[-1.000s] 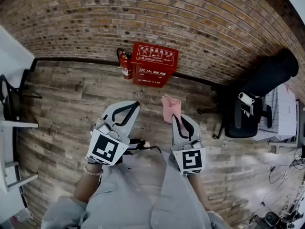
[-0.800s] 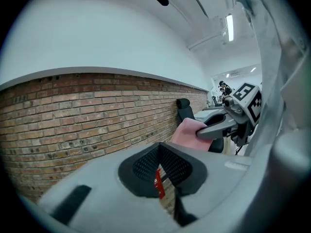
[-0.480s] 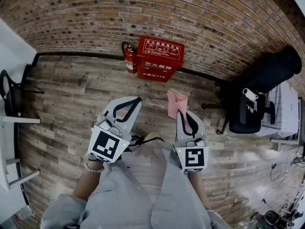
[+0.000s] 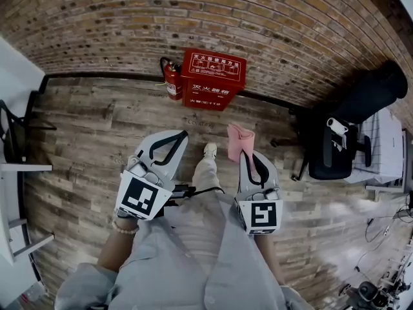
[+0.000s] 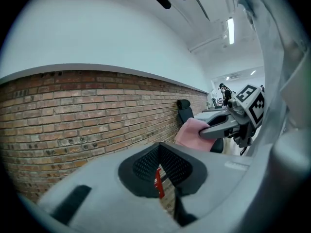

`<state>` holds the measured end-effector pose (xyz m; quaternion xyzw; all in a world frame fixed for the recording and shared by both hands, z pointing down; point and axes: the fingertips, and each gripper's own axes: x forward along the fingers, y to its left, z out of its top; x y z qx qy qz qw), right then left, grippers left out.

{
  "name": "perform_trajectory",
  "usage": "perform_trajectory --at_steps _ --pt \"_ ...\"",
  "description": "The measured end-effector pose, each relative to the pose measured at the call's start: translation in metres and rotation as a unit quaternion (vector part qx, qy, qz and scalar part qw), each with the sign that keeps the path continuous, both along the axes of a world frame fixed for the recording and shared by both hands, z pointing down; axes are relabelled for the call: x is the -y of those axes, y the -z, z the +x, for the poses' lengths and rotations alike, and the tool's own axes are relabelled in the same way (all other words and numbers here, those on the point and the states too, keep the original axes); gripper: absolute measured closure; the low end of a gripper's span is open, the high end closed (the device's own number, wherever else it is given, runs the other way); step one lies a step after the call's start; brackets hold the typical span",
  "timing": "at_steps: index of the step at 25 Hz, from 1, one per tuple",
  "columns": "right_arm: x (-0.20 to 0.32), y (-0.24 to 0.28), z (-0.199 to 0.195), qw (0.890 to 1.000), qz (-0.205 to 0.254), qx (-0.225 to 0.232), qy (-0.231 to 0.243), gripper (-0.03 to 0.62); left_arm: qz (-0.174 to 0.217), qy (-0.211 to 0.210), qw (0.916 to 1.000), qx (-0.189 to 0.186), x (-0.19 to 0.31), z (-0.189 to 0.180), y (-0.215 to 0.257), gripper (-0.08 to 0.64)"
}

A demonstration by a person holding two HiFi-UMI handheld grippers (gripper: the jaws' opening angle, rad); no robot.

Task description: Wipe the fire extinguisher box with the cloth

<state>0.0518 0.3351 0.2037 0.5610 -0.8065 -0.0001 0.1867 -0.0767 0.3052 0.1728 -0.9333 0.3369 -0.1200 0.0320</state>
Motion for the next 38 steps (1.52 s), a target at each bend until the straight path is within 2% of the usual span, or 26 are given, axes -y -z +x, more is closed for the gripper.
perform_trajectory --at_steps 5,9,24,30,38 --pt "0.021 -0.001 -0.001 1.0 0.007 0.0 0.018 0.563 0.003 0.014 0.9999 -0.001 0.014 0.002 -0.002 0.561" --pt "0.066 -0.011 0.005 1.0 0.001 0.011 0.027 0.563 -0.001 0.026 0.9997 0.0 0.058 0.009 -0.011 0.561" --pt "0.223 -0.012 0.081 0.996 -0.013 0.024 0.086 0.563 0.002 0.078 0.997 0.005 0.204 0.087 -0.001 0.561" --pt "0.257 -0.016 0.092 0.994 -0.025 0.03 0.102 0.563 0.001 0.096 0.9953 0.007 0.233 0.096 0.001 0.561" --pt "0.264 -0.015 0.093 0.993 -0.023 0.034 0.11 0.563 0.006 0.104 0.9945 0.012 0.239 0.099 0.005 0.561"
